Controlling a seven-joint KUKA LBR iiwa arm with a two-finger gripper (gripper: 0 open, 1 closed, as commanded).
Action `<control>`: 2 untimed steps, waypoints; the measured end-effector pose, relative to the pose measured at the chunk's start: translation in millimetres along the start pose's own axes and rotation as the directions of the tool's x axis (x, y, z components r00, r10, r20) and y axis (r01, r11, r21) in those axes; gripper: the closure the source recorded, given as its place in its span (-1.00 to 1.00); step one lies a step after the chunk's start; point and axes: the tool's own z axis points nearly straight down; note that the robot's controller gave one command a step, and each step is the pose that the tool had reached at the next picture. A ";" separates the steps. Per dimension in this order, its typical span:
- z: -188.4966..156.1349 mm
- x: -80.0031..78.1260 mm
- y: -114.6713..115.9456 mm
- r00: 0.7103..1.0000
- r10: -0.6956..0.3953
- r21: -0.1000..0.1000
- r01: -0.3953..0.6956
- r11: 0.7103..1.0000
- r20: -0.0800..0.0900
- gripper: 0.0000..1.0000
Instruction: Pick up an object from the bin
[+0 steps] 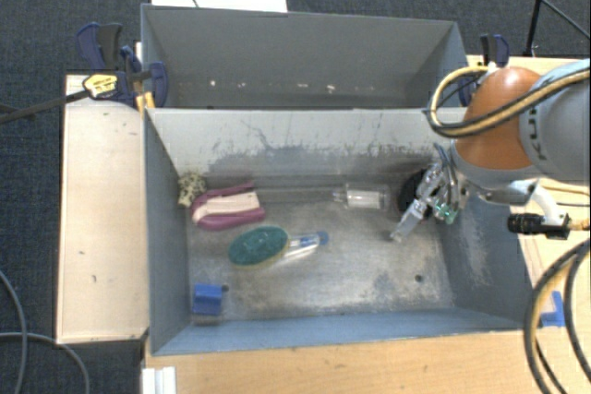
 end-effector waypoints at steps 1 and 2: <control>-1.8 -1.5 0.4 1.000 -0.001 -0.002 0.001 1.000 0.005 1.00; 0.1 0.0 0.0 1.000 -0.003 0.000 0.003 1.000 0.001 -1.00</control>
Offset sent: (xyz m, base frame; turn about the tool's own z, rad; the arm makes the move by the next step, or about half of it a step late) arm 0.0000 0.0000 0.0000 0.0000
